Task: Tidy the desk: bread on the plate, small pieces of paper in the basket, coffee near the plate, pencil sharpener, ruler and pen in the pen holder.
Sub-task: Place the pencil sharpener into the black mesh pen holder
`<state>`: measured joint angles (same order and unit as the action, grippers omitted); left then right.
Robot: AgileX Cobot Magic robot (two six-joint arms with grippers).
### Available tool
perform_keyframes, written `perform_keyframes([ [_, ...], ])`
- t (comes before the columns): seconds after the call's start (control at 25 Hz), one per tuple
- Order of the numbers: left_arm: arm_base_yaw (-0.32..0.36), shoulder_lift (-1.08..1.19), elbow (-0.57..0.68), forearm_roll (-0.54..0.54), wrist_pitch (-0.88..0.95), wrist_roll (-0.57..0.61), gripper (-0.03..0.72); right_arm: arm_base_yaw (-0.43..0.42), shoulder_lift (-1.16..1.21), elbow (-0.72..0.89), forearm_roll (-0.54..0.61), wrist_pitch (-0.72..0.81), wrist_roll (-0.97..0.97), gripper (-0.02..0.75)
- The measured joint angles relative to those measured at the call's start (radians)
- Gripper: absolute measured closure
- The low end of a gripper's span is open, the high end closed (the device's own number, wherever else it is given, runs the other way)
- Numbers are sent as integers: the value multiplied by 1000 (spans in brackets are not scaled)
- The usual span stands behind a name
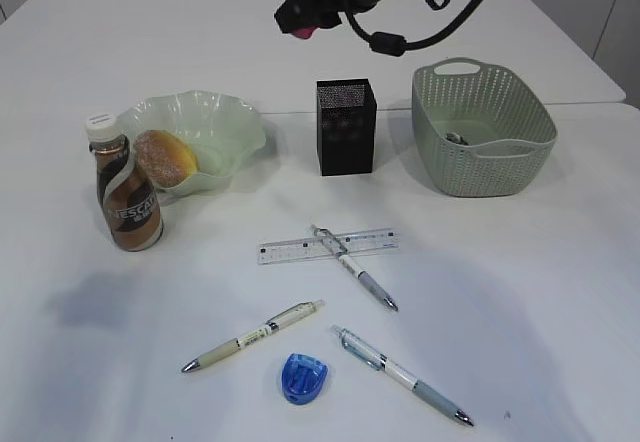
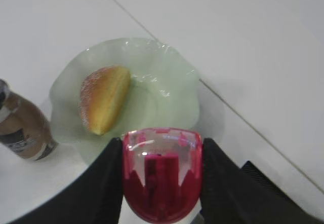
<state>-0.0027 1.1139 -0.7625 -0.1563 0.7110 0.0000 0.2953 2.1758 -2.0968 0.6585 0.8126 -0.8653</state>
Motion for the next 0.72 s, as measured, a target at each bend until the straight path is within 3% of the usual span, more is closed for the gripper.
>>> perform_keyframes([
  [0.24, 0, 0, 0, 0, 0, 0, 243, -29, 2, 0, 5, -119, 0, 402],
  [0.72, 0, 0, 0, 0, 0, 0, 245, -30, 117, 0, -6, -193, 0, 402],
])
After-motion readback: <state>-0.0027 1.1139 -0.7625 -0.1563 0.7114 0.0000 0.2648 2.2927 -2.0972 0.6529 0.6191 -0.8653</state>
